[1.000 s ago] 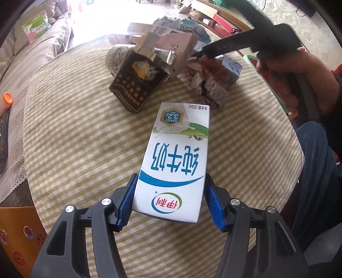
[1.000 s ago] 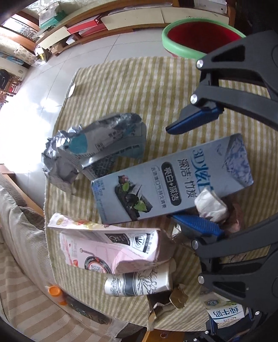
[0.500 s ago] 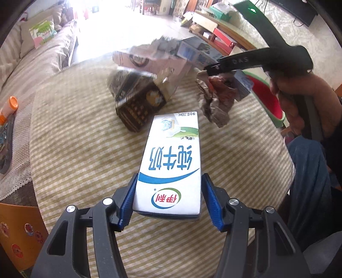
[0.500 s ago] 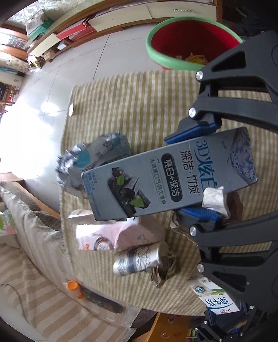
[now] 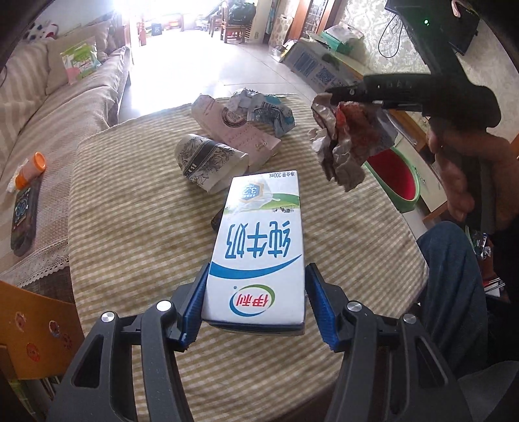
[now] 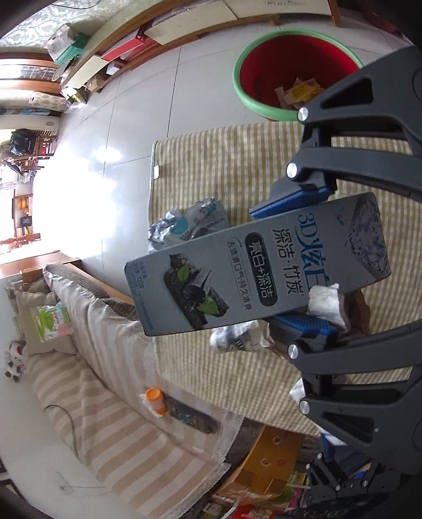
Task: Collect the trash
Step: 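Lift both cartons and carry them over the red bucket, then open both tools over the red bucket to drop the cartons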
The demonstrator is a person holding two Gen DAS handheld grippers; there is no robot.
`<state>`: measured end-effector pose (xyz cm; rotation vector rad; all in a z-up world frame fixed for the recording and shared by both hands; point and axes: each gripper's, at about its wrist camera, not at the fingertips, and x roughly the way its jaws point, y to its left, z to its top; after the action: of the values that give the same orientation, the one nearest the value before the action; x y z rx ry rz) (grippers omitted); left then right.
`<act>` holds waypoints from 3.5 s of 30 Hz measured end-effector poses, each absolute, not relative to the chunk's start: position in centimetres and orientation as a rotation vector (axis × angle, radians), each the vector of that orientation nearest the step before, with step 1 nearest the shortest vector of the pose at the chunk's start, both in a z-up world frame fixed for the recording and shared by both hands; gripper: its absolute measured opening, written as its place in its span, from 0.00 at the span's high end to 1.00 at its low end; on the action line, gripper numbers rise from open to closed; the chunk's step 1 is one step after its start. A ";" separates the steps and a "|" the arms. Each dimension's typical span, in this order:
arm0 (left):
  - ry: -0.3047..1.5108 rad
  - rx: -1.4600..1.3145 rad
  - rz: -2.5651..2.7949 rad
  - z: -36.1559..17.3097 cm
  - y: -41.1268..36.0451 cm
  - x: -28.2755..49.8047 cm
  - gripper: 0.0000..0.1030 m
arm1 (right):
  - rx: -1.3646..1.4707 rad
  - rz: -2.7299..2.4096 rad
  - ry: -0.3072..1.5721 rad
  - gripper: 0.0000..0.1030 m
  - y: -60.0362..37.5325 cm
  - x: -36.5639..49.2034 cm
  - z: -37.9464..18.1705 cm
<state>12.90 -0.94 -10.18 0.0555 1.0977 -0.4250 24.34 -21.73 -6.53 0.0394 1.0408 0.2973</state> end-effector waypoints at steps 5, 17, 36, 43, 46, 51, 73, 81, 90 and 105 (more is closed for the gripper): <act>1.095 0.060 -0.416 -10.1 -0.7 12.5 0.47 | 0.001 0.262 1.114 0.49 -21.4 23.9 -9.2; 1.114 0.053 -0.414 -11.1 -0.6 12.9 0.47 | 0.000 0.204 1.212 0.26 -23.0 24.7 -14.5; 1.137 0.036 -0.404 -12.1 -0.3 13.8 0.47 | -0.024 0.244 1.308 0.48 -21.9 28.8 -17.5; 1.111 0.036 -0.412 -11.3 -0.9 13.7 0.47 | 0.013 0.250 1.188 0.48 -23.0 27.5 -12.0; 1.093 0.036 -0.419 -10.6 -1.4 13.5 0.47 | 0.028 0.254 1.123 0.48 -23.4 26.5 -9.0; 1.061 0.021 -0.432 -9.1 -2.0 13.3 0.47 | 0.052 0.259 1.027 0.48 -23.9 25.2 -4.9; 0.917 0.130 -0.589 -1.3 -14.5 18.6 0.47 | 0.226 0.135 0.863 0.48 -36.2 21.7 1.6; 0.917 0.181 -0.699 -1.5 -23.7 20.6 0.47 | 0.316 0.019 0.886 0.49 -44.2 20.6 -1.3; 0.952 0.164 -0.766 -3.2 -31.9 23.2 0.47 | 0.425 -0.067 0.927 0.49 -51.9 19.9 -5.4; 1.094 0.060 -0.746 -8.5 -36.1 28.0 0.40 | 0.530 -0.058 0.982 0.31 -54.9 22.4 -10.6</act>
<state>28.05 -36.11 -8.54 0.0603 1.0942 -0.7464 22.42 -54.87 -10.63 0.5300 0.9816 -0.0583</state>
